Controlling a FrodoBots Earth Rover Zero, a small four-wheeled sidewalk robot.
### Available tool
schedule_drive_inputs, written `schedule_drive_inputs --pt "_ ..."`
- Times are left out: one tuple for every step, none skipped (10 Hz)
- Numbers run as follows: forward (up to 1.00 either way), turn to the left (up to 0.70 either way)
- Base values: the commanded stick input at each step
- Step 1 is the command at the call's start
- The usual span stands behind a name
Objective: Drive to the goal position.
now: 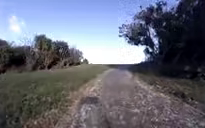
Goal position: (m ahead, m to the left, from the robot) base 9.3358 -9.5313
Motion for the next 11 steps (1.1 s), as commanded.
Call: schedule_drive_inputs --pt "0.5 0.0" --pt "0.5 0.0" --pt "0.5 0.0" --pt "0.5 0.0" --pt "0.5 0.0" --pt "0.5 0.0" --pt "0.5 0.0" --pt "0.5 0.0" --pt "0.5 0.0" --pt "0.5 0.0" --pt "0.5 0.0"
